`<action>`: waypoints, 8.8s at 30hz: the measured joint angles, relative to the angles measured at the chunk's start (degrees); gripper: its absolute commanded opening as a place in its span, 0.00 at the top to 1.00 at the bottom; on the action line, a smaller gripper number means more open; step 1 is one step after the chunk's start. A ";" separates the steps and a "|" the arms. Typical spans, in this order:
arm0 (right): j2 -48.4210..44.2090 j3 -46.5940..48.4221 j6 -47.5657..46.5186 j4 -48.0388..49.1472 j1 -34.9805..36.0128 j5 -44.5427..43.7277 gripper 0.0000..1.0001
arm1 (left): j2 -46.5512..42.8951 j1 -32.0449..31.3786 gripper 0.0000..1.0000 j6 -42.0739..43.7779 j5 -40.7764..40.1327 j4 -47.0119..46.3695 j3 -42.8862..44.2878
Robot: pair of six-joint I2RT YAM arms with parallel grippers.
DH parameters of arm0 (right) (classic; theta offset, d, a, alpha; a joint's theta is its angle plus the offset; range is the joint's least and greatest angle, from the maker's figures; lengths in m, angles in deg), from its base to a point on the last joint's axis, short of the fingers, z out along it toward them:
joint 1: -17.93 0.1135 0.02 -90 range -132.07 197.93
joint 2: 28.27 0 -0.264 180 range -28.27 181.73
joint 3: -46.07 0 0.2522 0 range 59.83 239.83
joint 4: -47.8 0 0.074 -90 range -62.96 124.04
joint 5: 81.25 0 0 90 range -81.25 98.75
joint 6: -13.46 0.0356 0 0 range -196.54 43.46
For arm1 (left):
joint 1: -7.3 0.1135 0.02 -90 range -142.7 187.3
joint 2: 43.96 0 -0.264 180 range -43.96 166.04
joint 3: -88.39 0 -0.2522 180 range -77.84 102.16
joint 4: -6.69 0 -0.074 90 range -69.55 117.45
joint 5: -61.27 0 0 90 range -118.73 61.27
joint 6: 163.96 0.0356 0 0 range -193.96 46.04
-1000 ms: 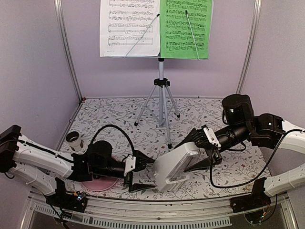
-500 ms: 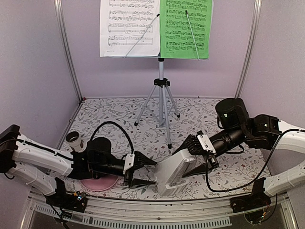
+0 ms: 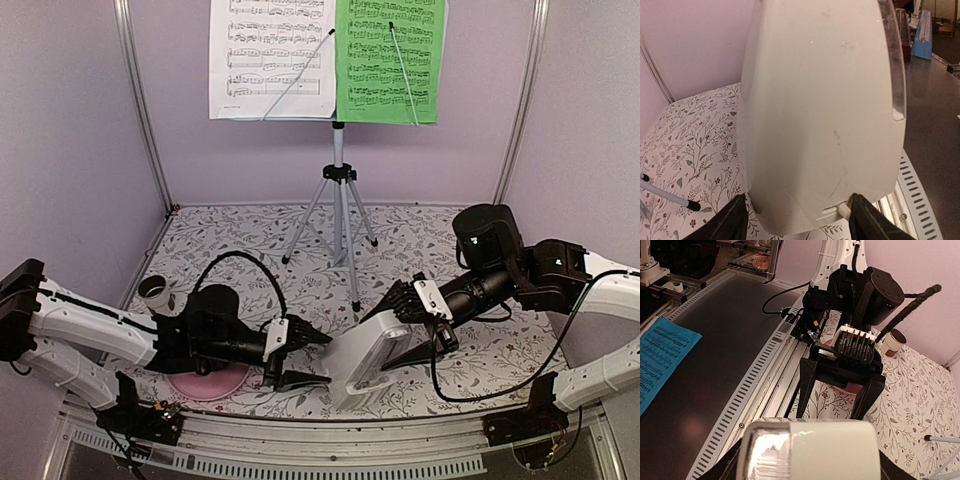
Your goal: Set up the instrument practice props
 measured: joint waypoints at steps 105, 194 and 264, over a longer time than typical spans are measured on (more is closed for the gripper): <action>3.91 -23.58 46.56 39.91 -20.41 -2.86 0.03 | 21.53 26.12 0.19 11.69 31.65 20.57 24.46; 34.42 -22.29 52.65 65.70 -13.77 1.92 0.99 | 1.42 18.18 0.80 1.66 18.88 -10.29 2.47; 31.80 -22.75 48.37 63.93 -10.56 -3.17 1.00 | -1.42 16.22 0.82 3.02 18.62 -4.87 3.13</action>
